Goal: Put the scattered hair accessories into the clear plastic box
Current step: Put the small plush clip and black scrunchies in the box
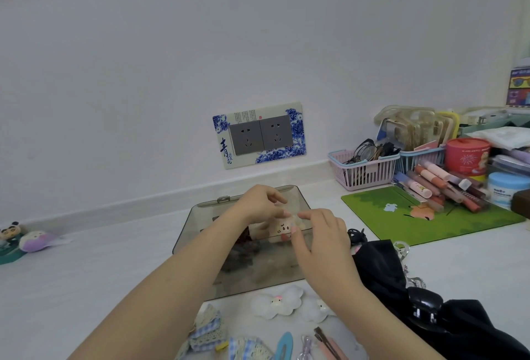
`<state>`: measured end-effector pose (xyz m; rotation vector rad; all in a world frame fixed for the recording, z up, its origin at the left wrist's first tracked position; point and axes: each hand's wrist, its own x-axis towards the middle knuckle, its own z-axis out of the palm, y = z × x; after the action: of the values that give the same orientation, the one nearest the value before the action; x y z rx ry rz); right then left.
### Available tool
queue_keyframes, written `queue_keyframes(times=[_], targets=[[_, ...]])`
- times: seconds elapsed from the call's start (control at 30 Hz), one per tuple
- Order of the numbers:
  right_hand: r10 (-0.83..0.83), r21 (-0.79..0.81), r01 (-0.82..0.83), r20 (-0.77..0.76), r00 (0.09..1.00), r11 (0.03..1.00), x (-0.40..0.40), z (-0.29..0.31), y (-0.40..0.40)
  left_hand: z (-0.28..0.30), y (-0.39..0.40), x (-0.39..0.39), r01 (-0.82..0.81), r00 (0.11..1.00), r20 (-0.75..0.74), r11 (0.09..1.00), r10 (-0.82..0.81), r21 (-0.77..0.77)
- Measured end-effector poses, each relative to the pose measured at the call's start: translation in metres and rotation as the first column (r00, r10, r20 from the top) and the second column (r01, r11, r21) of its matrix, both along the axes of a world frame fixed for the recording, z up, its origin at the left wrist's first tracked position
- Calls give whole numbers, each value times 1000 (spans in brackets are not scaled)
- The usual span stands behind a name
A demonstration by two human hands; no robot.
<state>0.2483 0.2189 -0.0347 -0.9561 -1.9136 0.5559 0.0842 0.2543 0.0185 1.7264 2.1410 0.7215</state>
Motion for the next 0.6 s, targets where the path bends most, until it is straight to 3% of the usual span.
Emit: queue_keyframes(times=[0.17,0.27,0.4,0.6], targets=[[0,4,0,4,1000,1000,0,1,0,-1,0,0,46,955,-276,973,-109,-224],[4,2,-4,9,1000,1000,0,1,0,-2,2,3,39,924,-351,952,-150,-304],[5,3,-6,4,1000,1000,1,1,0,7,3,7,103,908,-361,948,-213,-302],[3,1,-3,9,1000,1000,0,1,0,17,4,4,125,968,-188,969,-166,-214]])
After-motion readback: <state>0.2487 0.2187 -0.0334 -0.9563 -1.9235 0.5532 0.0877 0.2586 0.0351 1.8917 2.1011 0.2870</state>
